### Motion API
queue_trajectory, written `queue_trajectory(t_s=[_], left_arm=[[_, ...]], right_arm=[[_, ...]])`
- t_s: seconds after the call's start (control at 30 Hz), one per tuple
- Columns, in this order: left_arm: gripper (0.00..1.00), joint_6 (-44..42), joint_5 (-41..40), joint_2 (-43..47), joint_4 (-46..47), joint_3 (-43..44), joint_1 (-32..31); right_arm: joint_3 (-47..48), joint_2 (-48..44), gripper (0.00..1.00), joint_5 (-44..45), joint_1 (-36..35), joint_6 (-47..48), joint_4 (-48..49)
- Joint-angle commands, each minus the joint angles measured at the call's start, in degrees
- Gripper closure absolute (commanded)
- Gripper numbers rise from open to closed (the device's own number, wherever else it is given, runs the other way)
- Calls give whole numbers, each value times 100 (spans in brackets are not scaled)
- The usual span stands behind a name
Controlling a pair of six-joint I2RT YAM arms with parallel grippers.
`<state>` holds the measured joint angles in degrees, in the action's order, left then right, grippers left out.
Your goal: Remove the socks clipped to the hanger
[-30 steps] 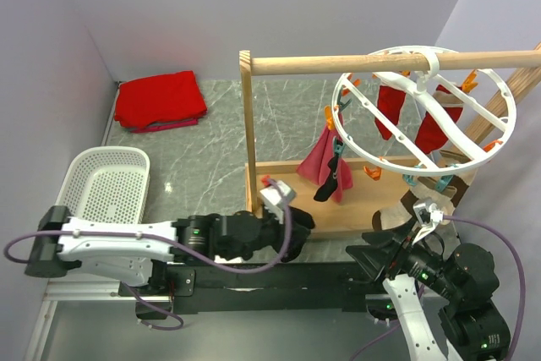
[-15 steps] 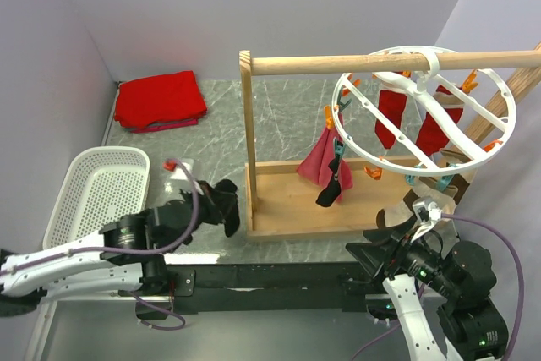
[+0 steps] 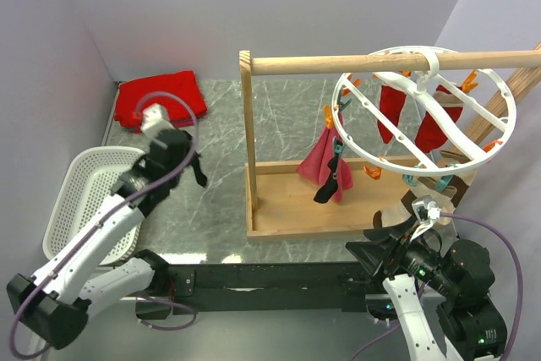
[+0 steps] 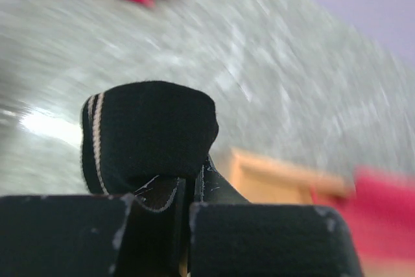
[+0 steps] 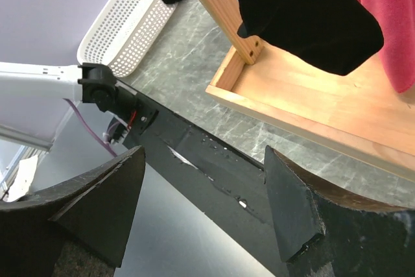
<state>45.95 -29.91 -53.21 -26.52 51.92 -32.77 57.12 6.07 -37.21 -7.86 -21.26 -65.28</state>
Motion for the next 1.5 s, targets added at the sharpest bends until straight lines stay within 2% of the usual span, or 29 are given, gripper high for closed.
queue_trajectory(t_s=[0.0, 0.03, 0.17, 0.33, 0.43, 0.47, 0.5, 0.53, 0.57, 0.6, 0.63, 0.83, 1.03, 1.13, 1.27, 1.3, 1.37, 1.4, 1.43, 1.47], left_arm=[[99, -8, 118, -294, -387, 810, 1271], [99, 71, 30, -400, -571, 924, 1752], [99, 151, -304, -287, -960, 768, 2897], [93, -16, 230, 249, -583, 22, 4381], [75, 36, 608, 232, -591, -138, 4927], [63, 63, 679, 206, -565, -182, 5034], [43, 106, 714, 145, -599, -226, 5174], [36, 159, 723, 110, -617, -235, 5245], [18, 186, 732, 83, -626, -235, 5281], [6, 212, 741, 74, -635, -218, 5316], [4, 247, 793, 48, -643, -191, 5351], [4, 282, 1688, 153, -600, 99, 5360], [4, 511, 1392, 364, -863, 310, 5352], [4, 380, 1575, 417, -794, 354, 5343], [4, 213, 3049, 531, -355, 196, 5343], [4, 151, 4001, 644, -49, 65, 5352], [3, 203, 4911, 890, 479, -372, 5334], [5, 299, 5664, 1266, 777, -567, 5264], [12, 570, 5854, 1487, 1433, -760, 5194], [13, 668, 6013, 1707, 1648, -1006, 5115]], right_arm=[[202, 97, 20, 56, 21, 130, -11], [211, 79, 20, 56, 21, 130, -29], [159, 61, 20, 12, 21, 113, -3], [80, 61, 20, -119, 12, 78, 94], [71, 97, 20, -146, 12, 60, 129], [71, 97, 20, -155, 12, 69, 138], [80, 88, 20, -155, 12, 69, 129], [88, 88, 19, -146, 12, 69, 103], [115, 79, 20, -120, 12, 69, 85], [124, 70, 20, -111, 12, 86, 68], [124, 62, 20, -111, 12, 78, 42], [115, 35, 19, -111, 12, 95, 6], [194, 70, 19, -120, 4, 87, -11], [124, 79, 19, -155, -5, 78, 41], [124, 79, 19, -155, 12, 34, 76], [141, 88, 19, -146, 12, 34, 68], [203, 97, 19, -94, 12, 51, 50], [211, 97, 19, -67, 12, 43, 41], [229, 105, 19, -50, 12, 43, 33], [229, 123, 19, -32, 12, 60, 24]])
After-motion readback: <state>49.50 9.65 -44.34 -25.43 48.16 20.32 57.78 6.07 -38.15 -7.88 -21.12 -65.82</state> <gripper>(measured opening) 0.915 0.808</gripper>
